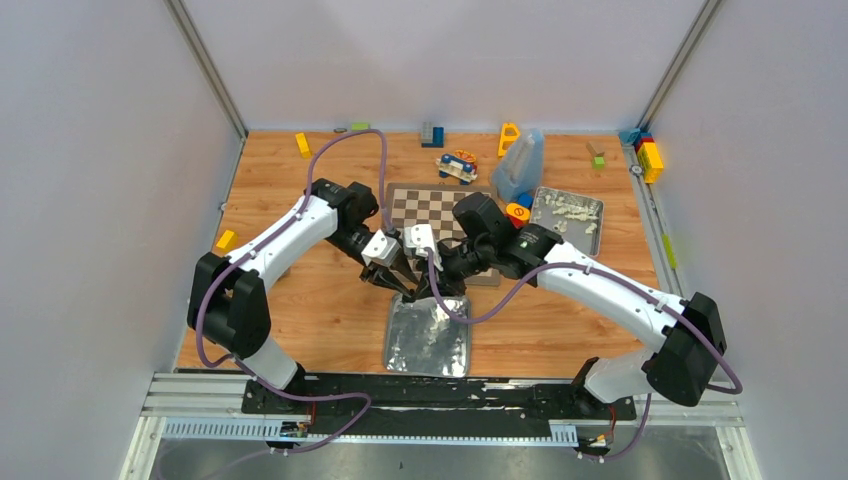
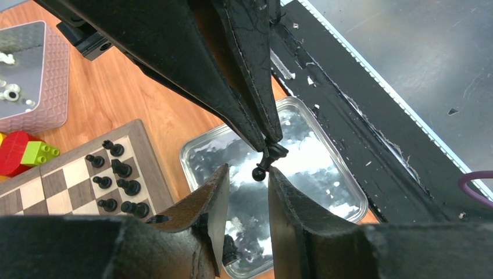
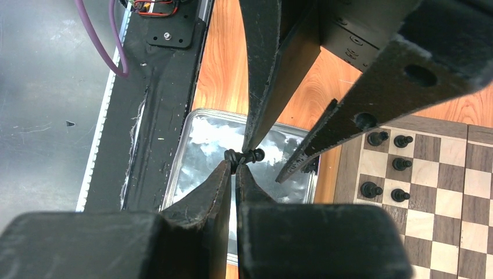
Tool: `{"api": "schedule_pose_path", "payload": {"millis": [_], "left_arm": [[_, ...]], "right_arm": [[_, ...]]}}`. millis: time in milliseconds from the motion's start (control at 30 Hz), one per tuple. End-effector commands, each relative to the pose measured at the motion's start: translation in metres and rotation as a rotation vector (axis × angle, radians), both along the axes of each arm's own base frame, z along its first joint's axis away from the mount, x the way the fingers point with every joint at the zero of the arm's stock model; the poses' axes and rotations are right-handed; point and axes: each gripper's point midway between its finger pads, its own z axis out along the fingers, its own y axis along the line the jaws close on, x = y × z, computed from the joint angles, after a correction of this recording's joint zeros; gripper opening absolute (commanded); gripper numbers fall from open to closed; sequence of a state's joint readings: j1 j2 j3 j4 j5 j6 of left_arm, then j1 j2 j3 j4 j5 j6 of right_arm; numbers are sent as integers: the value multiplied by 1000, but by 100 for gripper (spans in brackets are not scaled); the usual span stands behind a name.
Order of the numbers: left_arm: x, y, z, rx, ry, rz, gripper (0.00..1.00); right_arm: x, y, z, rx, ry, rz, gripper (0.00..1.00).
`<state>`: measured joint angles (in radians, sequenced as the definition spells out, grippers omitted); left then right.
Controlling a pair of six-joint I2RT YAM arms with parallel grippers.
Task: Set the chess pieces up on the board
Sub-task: Pick up the chess piece from the storage box.
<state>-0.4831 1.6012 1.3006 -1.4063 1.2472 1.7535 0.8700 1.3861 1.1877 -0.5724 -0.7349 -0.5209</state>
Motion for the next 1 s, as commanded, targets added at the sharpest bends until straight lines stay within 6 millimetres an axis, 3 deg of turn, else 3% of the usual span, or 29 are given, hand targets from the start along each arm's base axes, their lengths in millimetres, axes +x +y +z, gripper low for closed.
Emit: {"api": "schedule_pose_path", "payload": {"millis": [0,467,633,667,867,933,967], "left_arm": [[-1,-2,10,-26,-26,0,37],[-5,-1,9,-7,-27,-8,18],[-3,0,9,17,-20,0,5],[-2,0,9,27,-24,2,1],[7,5,5,123,-1,78,0],[24,2,2,151,-37,158,0],[23,5,1,191,2,211,0]], "right_arm": [[5,4,25,64,-41,2,0],[15,3,16,48,-48,-29,0],[16,1,7,29,-52,-35,0],[17,0,5,25,-55,-38,3],[30,-16,-4,5,-57,-103,26],[37,-25,-2,11,-55,-136,30],[42,-31,-1,15,-53,-158,32]]}}
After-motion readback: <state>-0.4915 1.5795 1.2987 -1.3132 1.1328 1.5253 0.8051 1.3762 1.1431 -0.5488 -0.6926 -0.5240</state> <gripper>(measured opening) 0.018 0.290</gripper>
